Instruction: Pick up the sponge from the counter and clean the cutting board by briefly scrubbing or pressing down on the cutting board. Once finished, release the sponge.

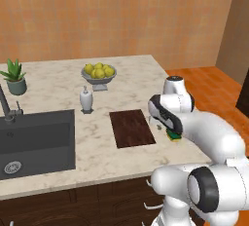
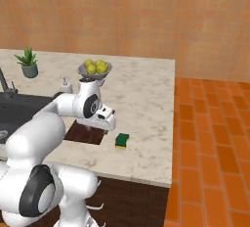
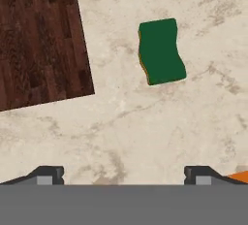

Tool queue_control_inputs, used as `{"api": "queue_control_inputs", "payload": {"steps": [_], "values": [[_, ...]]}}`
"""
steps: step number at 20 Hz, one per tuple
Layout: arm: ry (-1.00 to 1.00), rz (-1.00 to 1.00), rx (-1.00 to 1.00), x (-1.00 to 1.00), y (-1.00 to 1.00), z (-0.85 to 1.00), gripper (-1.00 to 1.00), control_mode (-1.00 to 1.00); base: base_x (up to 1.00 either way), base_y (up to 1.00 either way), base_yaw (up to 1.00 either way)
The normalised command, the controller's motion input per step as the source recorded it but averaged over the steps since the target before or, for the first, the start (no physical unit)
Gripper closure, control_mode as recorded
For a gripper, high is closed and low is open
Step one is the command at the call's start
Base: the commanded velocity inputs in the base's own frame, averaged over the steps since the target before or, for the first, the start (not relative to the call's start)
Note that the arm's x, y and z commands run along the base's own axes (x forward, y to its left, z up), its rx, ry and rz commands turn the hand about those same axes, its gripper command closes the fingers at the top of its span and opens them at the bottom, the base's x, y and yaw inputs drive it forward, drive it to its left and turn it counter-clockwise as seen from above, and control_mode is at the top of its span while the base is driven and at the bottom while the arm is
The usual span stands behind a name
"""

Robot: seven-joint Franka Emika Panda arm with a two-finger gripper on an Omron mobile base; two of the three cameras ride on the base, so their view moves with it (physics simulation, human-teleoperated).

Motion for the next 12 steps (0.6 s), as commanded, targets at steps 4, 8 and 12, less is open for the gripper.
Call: {"api": "queue_control_inputs", "payload": {"steps": [4,8,12], "values": [[-0.15,0.09,-0.04,-0.79,0.46,0.61,-1.0,-1.0,0.0,0.0,0.0],[-0.2,0.01,0.0,-0.72,0.04,0.74,-1.0,-1.0,0.0,0.0,0.0],[-0.16,0.0,0.0,-0.51,0.0,0.73,-1.0,-1.0,0.0,0.0,0.0]]}}
